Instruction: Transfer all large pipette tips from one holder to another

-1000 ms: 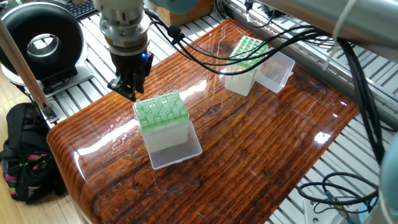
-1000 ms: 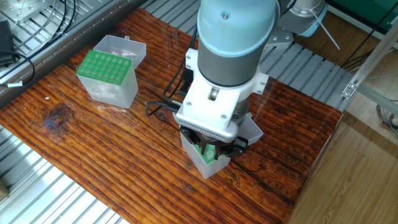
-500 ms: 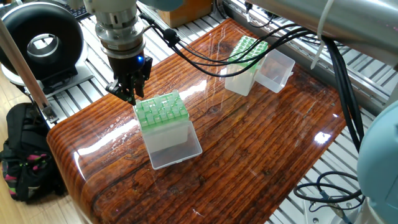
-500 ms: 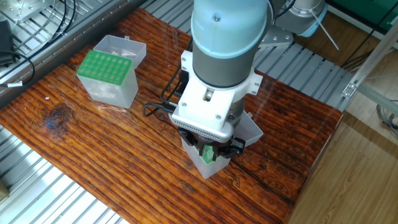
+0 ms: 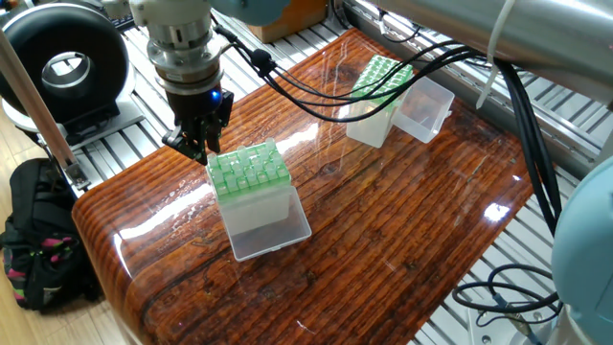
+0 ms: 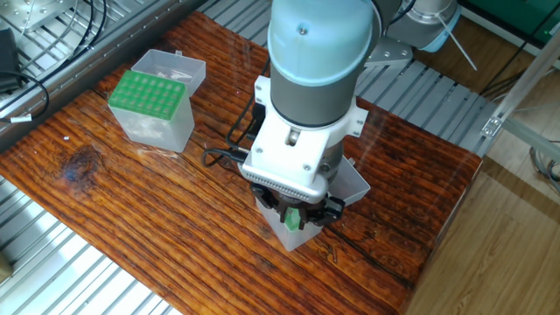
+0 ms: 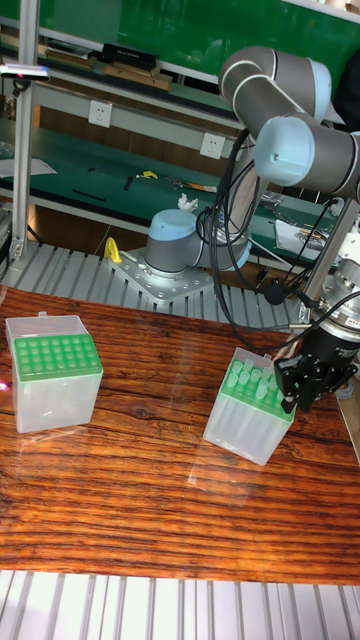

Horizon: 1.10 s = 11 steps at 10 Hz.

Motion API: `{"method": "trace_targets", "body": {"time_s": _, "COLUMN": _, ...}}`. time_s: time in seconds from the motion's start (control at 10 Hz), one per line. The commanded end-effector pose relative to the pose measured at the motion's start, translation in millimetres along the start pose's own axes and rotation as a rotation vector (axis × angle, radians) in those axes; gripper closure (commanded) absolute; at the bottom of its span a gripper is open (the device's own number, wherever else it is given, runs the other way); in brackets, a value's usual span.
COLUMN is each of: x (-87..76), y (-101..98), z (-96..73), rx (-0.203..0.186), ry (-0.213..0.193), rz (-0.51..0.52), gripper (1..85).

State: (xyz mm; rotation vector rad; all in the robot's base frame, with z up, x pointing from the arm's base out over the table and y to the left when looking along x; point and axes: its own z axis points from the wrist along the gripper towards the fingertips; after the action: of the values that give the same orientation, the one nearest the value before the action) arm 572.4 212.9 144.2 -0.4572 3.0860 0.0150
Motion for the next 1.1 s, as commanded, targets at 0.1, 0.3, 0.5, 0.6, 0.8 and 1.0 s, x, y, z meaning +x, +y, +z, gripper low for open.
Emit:
{"method": "trace_targets", "body": {"time_s": 0.1, "x": -0.2, "y": 2.2, "z": 1.0, "rx": -0.004, "ry": -0.003, "rz": 0.003, "gripper": 54.0}}
{"method": "trace_targets", "body": {"time_s": 0.3, "x": 1.1, "y": 1.1, "z": 1.3, "rx": 0.001, "ry": 0.0, "rz": 0.006, "gripper": 56.0}}
{"method": "trace_targets", "body": {"time_s": 0.5, "x": 2.3, "y": 0.6, "z": 3.4, "rx": 0.006, "ry": 0.002, "rz": 0.008, "gripper": 56.0}}
{"method": "trace_targets", "body": {"time_s": 0.6, "x": 3.0, "y": 0.6, "z": 4.2, "rx": 0.006, "ry": 0.002, "rz": 0.008, "gripper": 56.3}}
{"method": "trace_targets", "body": {"time_s": 0.8, "x": 4.1, "y": 2.2, "z": 5.1, "rx": 0.006, "ry": 0.002, "rz": 0.008, "gripper": 56.3}}
{"method": "trace_targets", "body": {"time_s": 1.0, "x": 6.7, "y": 1.6, "z": 6.7, "rx": 0.01, "ry": 0.005, "rz": 0.009, "gripper": 56.7}}
